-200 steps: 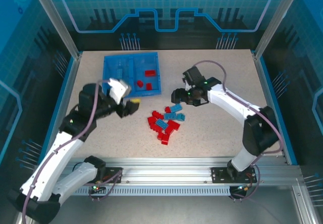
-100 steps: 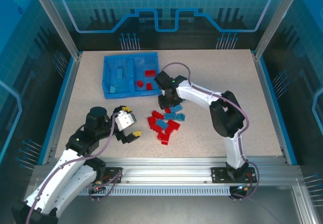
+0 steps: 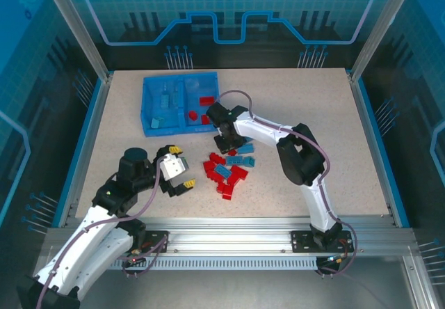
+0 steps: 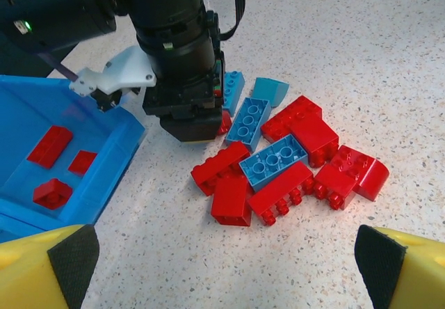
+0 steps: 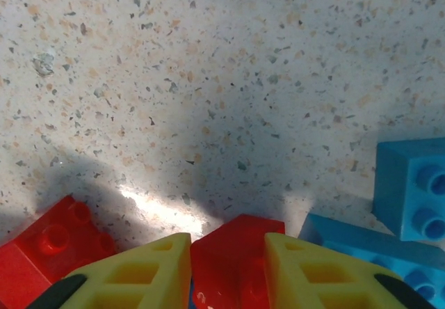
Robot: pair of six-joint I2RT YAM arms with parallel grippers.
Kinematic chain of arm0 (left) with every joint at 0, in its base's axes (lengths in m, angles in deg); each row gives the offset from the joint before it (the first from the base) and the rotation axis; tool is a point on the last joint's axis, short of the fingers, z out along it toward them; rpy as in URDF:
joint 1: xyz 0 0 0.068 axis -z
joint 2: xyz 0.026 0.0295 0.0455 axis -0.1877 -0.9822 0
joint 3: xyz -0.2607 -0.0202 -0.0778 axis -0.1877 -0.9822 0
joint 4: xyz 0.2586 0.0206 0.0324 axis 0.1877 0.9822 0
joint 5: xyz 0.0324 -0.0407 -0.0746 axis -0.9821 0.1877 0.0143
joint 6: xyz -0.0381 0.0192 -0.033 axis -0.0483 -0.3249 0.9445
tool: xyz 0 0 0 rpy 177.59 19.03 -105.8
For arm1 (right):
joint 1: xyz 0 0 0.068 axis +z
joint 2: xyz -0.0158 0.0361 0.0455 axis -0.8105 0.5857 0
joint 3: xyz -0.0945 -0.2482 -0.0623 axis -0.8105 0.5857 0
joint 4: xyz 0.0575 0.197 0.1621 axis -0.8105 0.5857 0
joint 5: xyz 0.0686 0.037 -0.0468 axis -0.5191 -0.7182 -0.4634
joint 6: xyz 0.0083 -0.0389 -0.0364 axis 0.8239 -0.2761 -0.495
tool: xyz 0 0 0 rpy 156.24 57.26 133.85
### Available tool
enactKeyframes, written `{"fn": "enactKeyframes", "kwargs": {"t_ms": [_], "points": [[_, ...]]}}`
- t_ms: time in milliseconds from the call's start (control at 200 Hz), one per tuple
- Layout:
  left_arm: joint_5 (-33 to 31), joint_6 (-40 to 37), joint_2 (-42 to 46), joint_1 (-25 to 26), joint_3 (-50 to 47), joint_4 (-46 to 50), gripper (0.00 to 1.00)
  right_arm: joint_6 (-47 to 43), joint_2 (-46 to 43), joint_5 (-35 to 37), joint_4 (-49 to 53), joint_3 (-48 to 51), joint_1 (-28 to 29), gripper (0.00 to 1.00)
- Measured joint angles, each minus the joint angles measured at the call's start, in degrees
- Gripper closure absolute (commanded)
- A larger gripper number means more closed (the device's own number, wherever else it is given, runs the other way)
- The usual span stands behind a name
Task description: Sort the legos into containers by color
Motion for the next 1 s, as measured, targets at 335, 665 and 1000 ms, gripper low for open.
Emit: {"fn": "enactKeyframes", "kwargs": {"t_ms": [335, 665, 1000], "points": [[-0.3, 0.0, 0.0, 0.0, 0.0, -0.3, 0.01, -0.1, 2.0, 0.6, 2.7, -1.3, 0.2, 0.69], [-2.4, 0.0, 2.8, 0.0, -1.8, -3.0, 0.01, 0.9, -5.3, 0.1, 0.2, 0.1, 0.2, 0.80], [-10.7, 3.4, 4.0, -0.2, -2.7, -9.3, 0.01, -2.8, -13.3, 1.9, -12.0, -8.8, 0.3, 0.79]]}}
